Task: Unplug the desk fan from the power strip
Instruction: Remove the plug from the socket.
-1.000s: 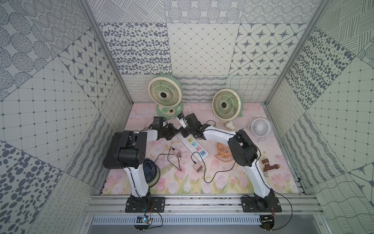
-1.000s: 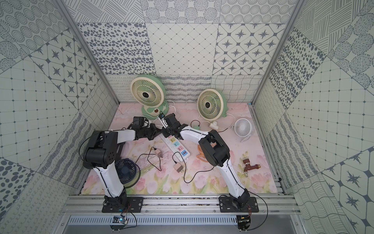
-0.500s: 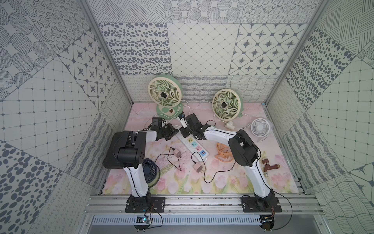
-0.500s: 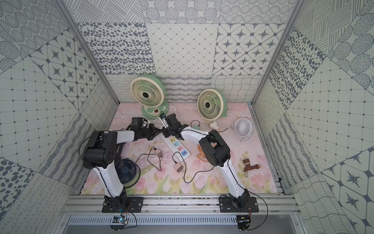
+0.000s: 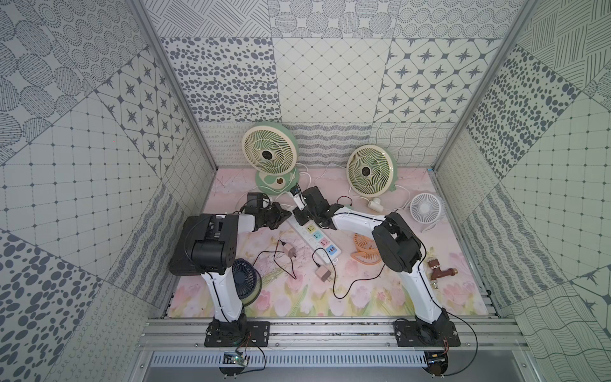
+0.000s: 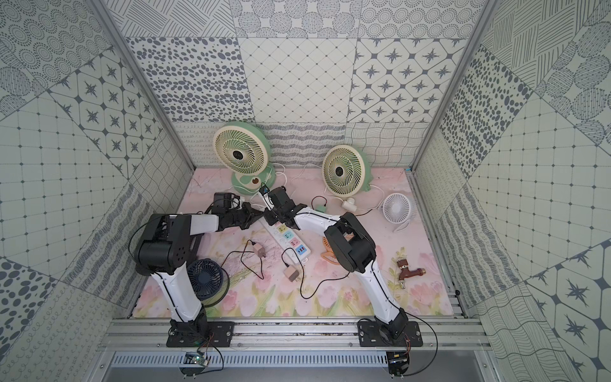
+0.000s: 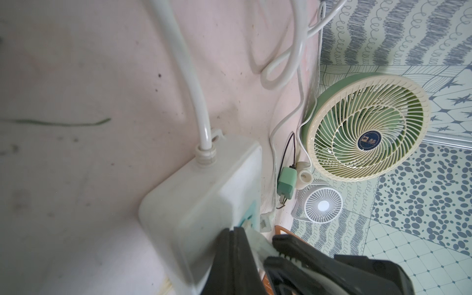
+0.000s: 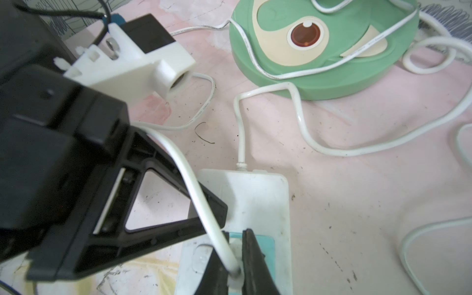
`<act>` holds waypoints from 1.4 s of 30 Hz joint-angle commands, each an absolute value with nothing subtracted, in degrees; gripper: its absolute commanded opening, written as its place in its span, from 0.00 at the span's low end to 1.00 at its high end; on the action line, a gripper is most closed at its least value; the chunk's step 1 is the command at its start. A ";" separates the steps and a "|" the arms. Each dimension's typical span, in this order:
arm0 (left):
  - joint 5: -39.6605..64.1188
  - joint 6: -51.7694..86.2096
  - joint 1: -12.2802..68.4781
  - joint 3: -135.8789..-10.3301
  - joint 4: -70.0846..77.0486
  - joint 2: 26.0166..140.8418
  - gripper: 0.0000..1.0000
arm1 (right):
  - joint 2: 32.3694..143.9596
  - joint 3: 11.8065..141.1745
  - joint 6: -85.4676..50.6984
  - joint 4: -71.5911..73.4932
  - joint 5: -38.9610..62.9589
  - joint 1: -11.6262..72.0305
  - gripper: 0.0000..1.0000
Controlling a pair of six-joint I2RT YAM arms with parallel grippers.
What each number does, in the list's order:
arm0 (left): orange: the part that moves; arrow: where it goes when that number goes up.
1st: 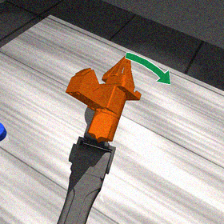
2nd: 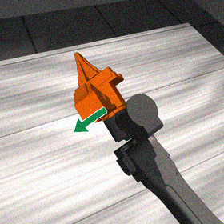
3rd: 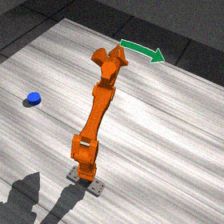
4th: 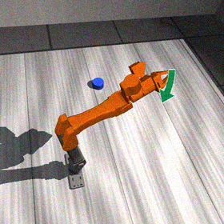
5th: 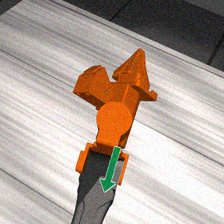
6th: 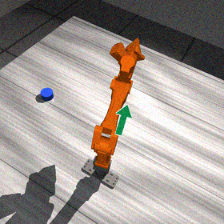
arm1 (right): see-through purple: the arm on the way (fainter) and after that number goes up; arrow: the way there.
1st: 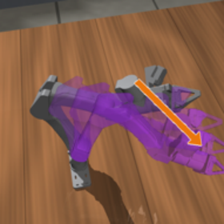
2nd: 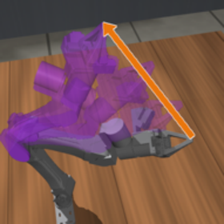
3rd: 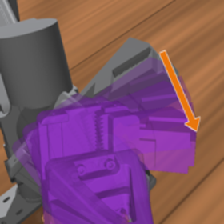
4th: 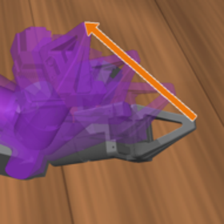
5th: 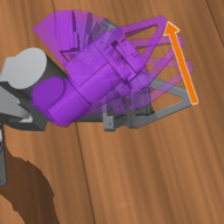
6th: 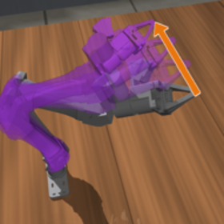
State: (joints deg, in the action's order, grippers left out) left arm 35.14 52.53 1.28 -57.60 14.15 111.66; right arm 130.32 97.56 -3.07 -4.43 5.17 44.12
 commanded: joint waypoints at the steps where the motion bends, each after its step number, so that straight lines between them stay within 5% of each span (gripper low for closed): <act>1: 28.80 52.19 0.81 -56.81 4.23 112.68 0.00 | 127.17 96.38 -6.01 -4.58 8.56 43.61 0.00; 8: 28.58 51.88 0.90 -56.71 3.99 112.68 0.00 | 127.12 95.96 2.56 -5.44 2.90 48.06 0.00; 18: 28.47 52.03 0.87 -55.96 4.45 112.50 0.00 | 126.22 95.05 -7.92 -3.41 10.00 43.17 0.00; 25: 28.48 51.78 0.86 -56.38 4.17 112.50 0.00 | 125.63 94.61 1.21 -4.57 1.52 47.71 0.00; 32: 28.65 51.90 0.85 -55.93 4.57 112.42 0.00 | 124.78 92.60 -10.01 -1.27 9.79 42.09 0.00; 42: 28.65 52.12 0.86 -55.99 4.83 112.52 0.00 | 124.36 93.48 1.14 -3.96 -0.44 48.35 0.00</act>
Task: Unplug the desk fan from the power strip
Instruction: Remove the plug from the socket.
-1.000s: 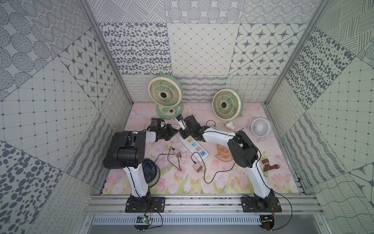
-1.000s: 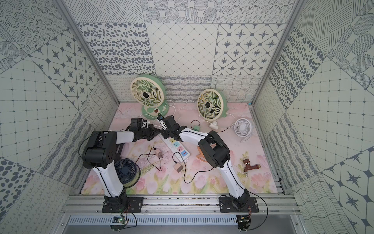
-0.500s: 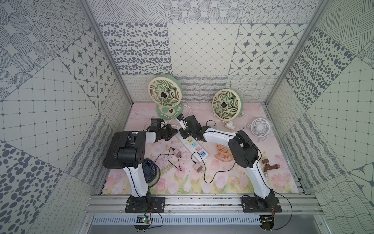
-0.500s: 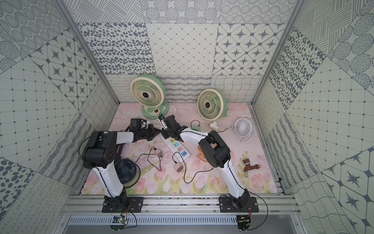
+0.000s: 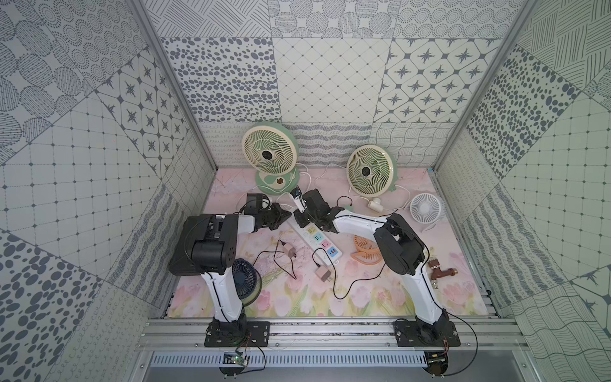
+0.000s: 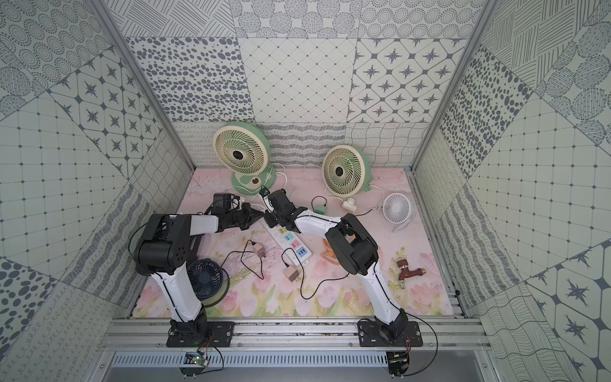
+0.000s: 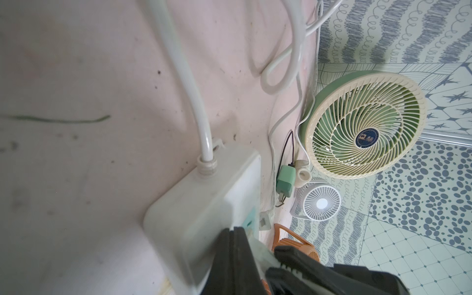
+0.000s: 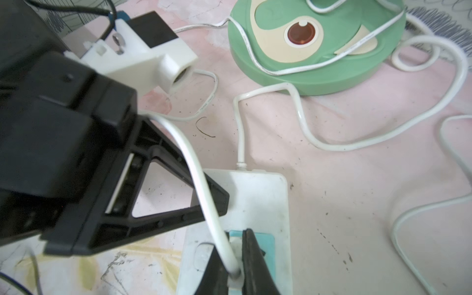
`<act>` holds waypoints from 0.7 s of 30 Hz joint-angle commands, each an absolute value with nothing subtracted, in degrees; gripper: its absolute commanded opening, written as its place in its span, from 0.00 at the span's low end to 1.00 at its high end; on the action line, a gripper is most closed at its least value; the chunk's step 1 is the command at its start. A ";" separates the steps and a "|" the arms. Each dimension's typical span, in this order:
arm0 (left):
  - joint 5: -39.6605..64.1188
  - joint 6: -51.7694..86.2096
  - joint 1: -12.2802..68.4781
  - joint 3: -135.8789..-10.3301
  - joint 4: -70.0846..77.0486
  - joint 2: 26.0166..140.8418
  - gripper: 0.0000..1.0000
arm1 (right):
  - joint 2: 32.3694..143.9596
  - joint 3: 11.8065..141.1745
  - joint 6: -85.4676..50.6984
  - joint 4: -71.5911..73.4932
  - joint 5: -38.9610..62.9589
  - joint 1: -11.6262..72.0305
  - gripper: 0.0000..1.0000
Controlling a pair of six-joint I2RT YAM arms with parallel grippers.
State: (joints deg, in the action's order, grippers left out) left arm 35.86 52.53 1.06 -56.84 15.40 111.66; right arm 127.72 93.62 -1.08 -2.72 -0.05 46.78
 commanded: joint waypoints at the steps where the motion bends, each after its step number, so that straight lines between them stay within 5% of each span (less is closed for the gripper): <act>1: 28.65 52.03 0.85 -55.98 4.83 112.58 0.00 | 124.20 93.41 0.30 -3.96 0.22 47.68 0.00; 21: 28.58 51.84 0.81 -55.73 4.86 112.50 0.00 | 123.24 91.29 -5.92 -1.58 3.29 45.30 0.00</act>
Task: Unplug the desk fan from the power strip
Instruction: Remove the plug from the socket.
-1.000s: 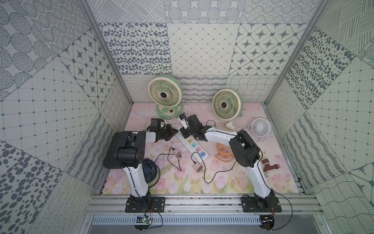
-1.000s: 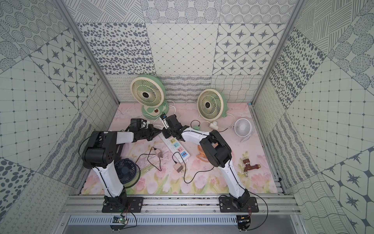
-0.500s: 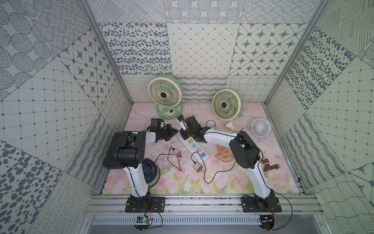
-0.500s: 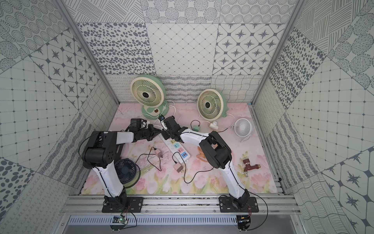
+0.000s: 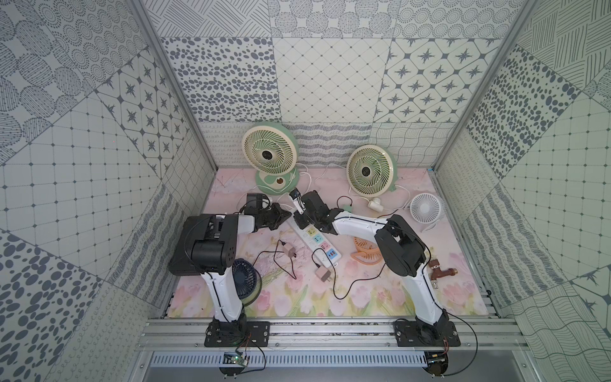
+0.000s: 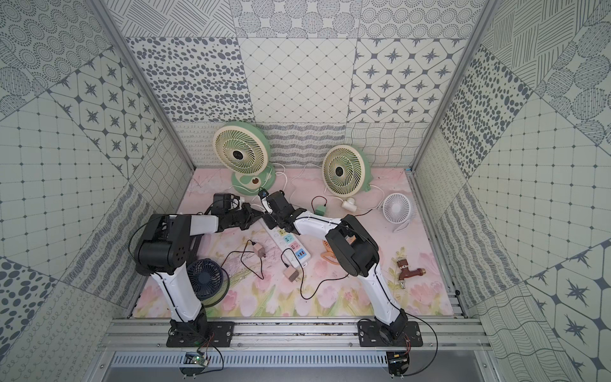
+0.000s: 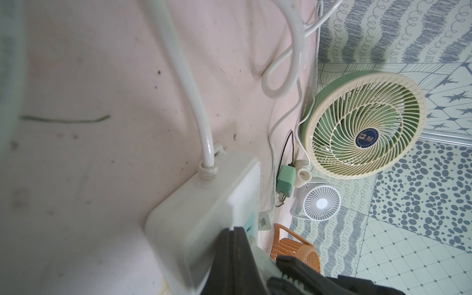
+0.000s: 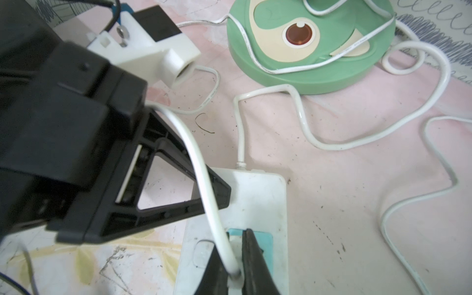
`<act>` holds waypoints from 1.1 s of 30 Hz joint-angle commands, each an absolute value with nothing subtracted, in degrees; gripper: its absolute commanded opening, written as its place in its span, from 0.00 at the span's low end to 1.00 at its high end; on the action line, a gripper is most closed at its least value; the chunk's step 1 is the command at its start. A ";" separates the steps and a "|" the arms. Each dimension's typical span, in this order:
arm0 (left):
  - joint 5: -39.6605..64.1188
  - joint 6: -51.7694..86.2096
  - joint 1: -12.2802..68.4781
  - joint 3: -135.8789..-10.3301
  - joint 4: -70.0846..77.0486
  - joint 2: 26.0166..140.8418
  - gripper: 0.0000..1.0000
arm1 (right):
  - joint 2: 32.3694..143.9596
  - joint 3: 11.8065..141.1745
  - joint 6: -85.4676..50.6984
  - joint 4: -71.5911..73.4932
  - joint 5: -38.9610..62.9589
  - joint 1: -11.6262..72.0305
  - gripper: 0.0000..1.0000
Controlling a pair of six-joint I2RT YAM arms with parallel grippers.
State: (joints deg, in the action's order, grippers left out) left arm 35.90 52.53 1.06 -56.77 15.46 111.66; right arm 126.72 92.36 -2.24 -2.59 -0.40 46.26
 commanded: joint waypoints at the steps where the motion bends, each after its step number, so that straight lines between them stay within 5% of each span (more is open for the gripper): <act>1: 28.64 51.88 0.82 -55.73 4.93 112.50 0.00 | 123.16 91.17 -6.07 -1.47 3.45 45.18 0.00; 9: 28.83 52.21 0.77 -55.89 5.16 112.67 0.00 | 123.70 91.76 0.65 -2.37 -1.84 49.25 0.00; 17: 28.91 52.14 0.79 -55.81 5.23 112.58 0.00 | 123.05 90.88 -8.32 -0.68 6.13 44.17 0.00; 27: 29.01 52.13 0.78 -55.75 5.30 112.43 0.00 | 123.38 92.51 0.17 -2.90 -0.10 48.54 0.00; 33: 29.10 51.87 0.75 -55.79 5.10 111.94 0.00 | 122.12 91.61 -5.61 -1.70 4.53 44.93 0.00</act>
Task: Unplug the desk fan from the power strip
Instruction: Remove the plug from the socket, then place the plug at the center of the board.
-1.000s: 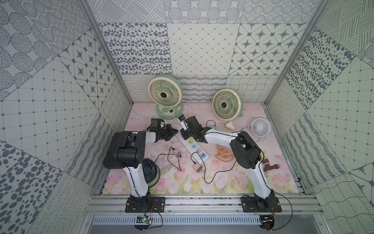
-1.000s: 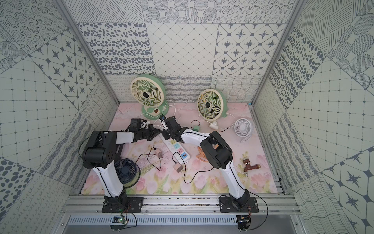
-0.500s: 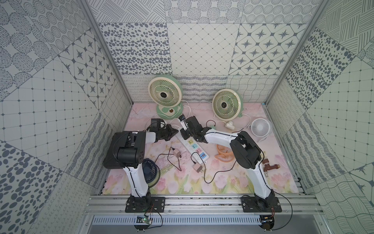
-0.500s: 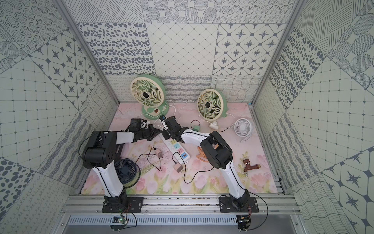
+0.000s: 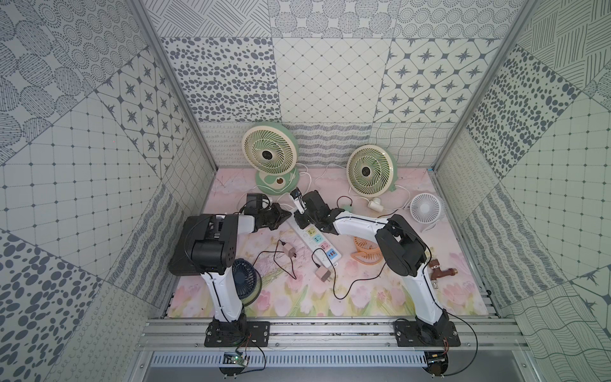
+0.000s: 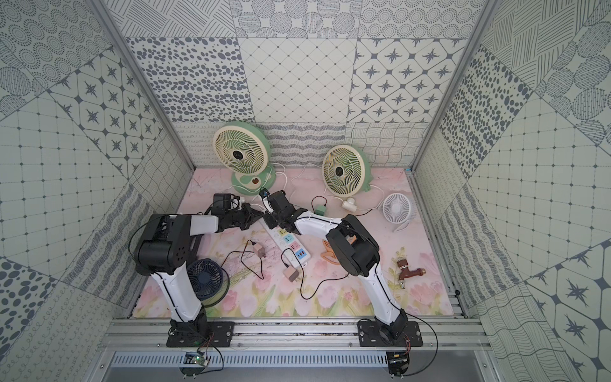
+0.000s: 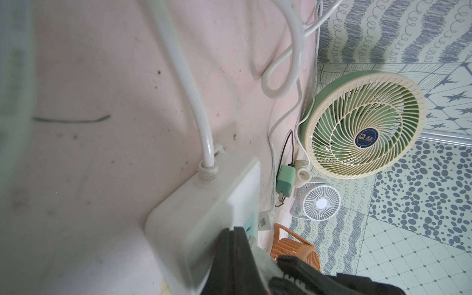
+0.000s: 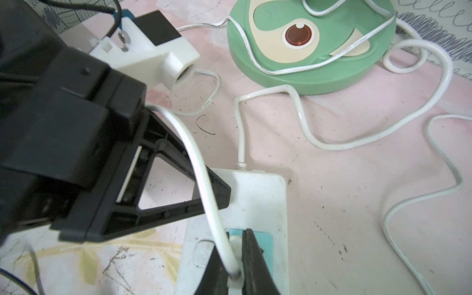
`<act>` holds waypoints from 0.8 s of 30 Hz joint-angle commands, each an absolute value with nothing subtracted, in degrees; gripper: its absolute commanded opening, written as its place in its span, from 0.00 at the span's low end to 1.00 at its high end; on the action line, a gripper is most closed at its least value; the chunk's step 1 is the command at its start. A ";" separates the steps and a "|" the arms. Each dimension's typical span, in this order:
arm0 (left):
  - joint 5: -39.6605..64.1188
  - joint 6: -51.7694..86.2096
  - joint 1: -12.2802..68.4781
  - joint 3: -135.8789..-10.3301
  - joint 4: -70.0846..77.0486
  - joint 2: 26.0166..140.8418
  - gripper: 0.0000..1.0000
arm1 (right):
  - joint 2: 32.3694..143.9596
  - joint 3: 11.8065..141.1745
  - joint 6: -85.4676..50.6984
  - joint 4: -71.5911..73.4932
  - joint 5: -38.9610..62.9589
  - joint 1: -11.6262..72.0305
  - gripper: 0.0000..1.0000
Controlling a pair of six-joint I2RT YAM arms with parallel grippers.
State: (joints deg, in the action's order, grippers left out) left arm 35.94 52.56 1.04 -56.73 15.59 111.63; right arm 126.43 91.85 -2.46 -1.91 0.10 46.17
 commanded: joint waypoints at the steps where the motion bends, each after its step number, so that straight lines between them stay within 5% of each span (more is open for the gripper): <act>1: 29.02 51.71 0.81 -55.79 5.01 111.84 0.00 | 121.91 91.35 -6.30 -1.37 4.96 44.48 0.00; 12: 28.37 51.24 0.80 -55.99 4.01 110.83 0.00 | 119.47 91.41 -0.31 -2.55 0.05 46.33 0.00; 24: 28.10 49.36 0.88 -52.00 4.25 104.72 0.00 | 120.40 94.47 -8.38 -4.52 5.60 38.73 0.00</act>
